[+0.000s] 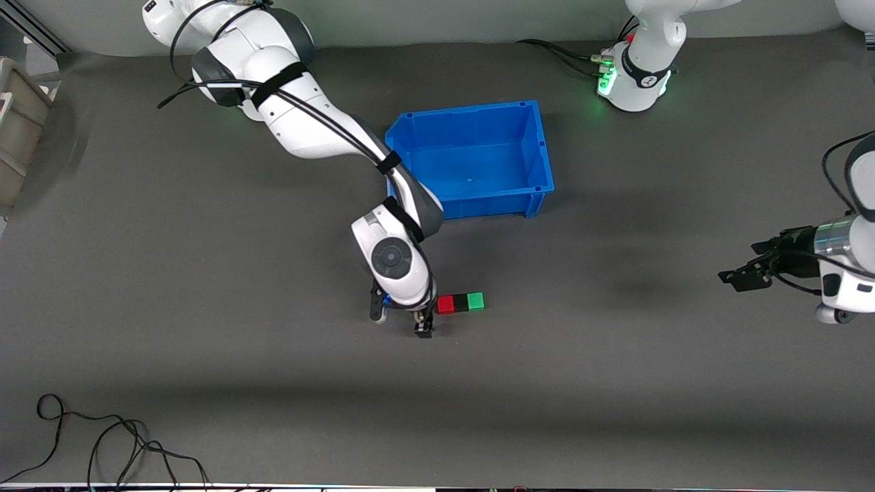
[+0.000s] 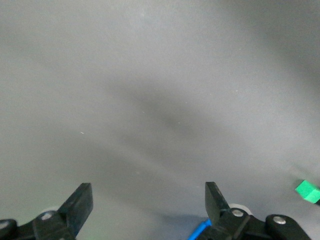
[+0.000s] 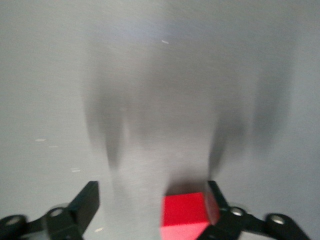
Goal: Attach green and red cubes to black cube
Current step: 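Open the right gripper and withdraw it from the red cube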
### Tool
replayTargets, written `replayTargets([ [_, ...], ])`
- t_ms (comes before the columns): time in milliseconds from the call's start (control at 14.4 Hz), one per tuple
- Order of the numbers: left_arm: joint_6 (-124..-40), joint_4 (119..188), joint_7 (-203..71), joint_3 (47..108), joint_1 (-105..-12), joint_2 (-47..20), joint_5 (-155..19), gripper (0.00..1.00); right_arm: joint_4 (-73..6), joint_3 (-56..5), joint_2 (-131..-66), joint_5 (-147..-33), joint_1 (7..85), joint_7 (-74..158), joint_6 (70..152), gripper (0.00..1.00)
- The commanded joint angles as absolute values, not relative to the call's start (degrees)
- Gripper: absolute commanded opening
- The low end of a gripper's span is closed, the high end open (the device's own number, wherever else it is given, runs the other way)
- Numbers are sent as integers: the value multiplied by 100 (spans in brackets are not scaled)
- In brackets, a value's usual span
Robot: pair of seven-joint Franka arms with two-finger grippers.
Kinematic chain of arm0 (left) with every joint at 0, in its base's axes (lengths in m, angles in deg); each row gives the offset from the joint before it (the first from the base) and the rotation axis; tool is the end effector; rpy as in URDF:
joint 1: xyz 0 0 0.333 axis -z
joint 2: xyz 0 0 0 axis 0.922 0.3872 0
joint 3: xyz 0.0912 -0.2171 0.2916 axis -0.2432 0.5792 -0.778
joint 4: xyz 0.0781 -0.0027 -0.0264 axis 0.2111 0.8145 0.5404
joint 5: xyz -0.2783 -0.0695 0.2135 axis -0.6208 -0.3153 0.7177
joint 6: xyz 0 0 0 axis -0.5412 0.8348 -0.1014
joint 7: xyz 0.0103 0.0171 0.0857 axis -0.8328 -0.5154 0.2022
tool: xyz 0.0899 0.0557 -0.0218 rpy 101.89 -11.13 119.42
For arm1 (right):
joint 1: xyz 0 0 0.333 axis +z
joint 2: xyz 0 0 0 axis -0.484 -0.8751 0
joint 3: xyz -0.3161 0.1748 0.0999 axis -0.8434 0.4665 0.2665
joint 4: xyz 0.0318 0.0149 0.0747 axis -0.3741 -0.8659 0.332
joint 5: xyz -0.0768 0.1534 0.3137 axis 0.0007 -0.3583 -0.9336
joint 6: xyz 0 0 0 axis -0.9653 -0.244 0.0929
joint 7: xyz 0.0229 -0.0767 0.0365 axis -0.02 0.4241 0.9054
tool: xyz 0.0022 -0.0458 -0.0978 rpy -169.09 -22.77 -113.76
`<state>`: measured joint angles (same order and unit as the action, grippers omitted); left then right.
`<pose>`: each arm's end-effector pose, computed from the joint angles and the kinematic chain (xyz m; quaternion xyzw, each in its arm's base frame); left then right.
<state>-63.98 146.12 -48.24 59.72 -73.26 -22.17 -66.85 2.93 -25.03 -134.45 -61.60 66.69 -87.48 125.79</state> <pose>0.6080 0.0484 0.5111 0.9553 0.2732 -0.1016 0.0492 0.6594 0.4630 0.2393 -0.6805 0.7291 0.0119 0.0725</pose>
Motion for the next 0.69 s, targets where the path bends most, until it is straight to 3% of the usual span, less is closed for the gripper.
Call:
replayTargets([
  [0, -6258, 14489, -5648, 6048, -7197, -2598, -6079, 100, 369, -2455, -12976, -6089, 6394, -8317, 11848, 100],
  [278, -6162, 14603, -6829, 6039, -7126, -3337, -6024, 100, 360, -2428, -11948, -6282, 5876, -6965, 10188, 98],
  [625, -5907, 14595, -6874, 6048, -6881, -3760, -6042, 100, 202, -2472, -10639, -6283, 5182, -5042, 8254, 96],
])
